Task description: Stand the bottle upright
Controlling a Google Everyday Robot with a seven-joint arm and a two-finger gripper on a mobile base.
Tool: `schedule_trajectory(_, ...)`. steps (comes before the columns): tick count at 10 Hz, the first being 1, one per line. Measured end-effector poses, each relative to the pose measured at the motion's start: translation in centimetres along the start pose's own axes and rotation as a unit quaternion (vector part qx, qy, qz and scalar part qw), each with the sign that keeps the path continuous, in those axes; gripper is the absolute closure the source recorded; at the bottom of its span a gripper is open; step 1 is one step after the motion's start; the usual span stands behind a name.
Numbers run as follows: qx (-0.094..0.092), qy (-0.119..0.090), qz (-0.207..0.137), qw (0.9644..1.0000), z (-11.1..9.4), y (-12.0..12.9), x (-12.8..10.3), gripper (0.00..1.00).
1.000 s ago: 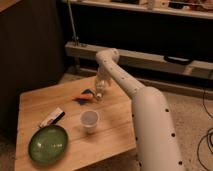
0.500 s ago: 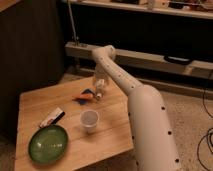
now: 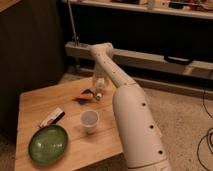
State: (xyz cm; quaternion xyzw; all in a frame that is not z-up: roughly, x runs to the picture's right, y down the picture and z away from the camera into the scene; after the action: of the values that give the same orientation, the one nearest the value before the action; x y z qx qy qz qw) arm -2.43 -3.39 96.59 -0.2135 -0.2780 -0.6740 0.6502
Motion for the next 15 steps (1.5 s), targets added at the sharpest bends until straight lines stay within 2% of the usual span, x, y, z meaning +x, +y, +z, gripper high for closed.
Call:
schedule_trajectory(4,-0.002,-0.015,-0.004,0.9999,1.2,0.3,-0.1,0.38)
schedule_trajectory(9,0.006,-0.016,-0.008,0.9998,2.8,0.7,0.1,0.38)
schedule_trajectory(15,0.006,-0.011,-0.004,0.9999,4.6,0.7,0.7,0.4)
